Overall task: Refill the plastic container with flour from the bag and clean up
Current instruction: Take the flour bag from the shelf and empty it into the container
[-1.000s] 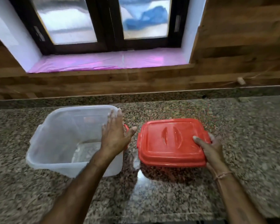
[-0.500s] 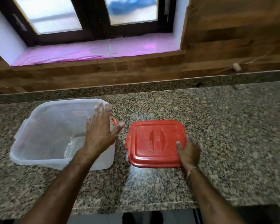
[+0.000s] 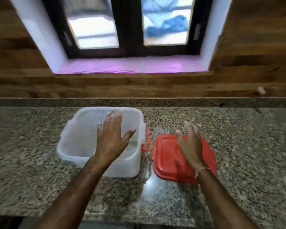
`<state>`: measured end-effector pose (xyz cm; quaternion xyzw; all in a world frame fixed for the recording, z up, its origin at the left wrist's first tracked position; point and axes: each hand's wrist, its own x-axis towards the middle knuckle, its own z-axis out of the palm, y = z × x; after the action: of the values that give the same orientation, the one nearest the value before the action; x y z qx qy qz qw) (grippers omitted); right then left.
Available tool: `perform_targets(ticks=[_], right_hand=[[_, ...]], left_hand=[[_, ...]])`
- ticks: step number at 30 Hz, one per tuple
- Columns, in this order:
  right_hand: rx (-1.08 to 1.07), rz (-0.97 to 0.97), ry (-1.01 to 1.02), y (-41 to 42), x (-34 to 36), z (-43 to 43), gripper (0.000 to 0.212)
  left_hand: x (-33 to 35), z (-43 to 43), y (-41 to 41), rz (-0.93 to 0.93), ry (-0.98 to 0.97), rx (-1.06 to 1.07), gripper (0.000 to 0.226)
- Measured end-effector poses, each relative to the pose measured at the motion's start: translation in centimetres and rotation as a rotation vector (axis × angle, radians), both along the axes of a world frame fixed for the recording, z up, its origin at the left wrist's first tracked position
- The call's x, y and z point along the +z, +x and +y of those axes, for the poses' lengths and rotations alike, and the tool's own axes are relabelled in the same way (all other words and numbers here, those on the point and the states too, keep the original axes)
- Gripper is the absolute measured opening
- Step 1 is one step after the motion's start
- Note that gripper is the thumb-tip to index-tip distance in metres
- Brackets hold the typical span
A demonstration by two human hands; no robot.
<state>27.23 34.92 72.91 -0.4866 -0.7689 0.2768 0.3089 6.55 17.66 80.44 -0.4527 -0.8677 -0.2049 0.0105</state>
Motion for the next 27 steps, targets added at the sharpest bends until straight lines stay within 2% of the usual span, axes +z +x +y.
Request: perform_targets(ticks=[5, 8, 15, 22, 27], right_hand=[[0.155, 0.237, 0.172, -10.2, 7.8, -6.9, 0.042], [0.309, 0.303, 0.241, -16.2, 11.1, -12.7, 0.038], [0.636, 0.216, 0.333, -30.0, 15.8, -24.0, 0.040], [0.762, 0.094, 0.460, -43.6, 20.8, -26.9, 0.045], [0.892, 0.117, 0.515, -54.4, 26.5, -28.3, 0.047]], left_hand=[[2.7, -10.2, -7.2, 0.028, 0.074, 0.166, 0.083], [4.2, -15.9, -11.1, 0.035, 0.075, 0.251, 0.086], [7.8, -28.4, -20.7, 0.104, 0.174, 0.391, 0.084], [12.1, -33.4, -31.8, 0.219, 0.101, 0.460, 0.080], [18.0, -37.1, -40.0, 0.353, 0.053, 0.546, 0.077]])
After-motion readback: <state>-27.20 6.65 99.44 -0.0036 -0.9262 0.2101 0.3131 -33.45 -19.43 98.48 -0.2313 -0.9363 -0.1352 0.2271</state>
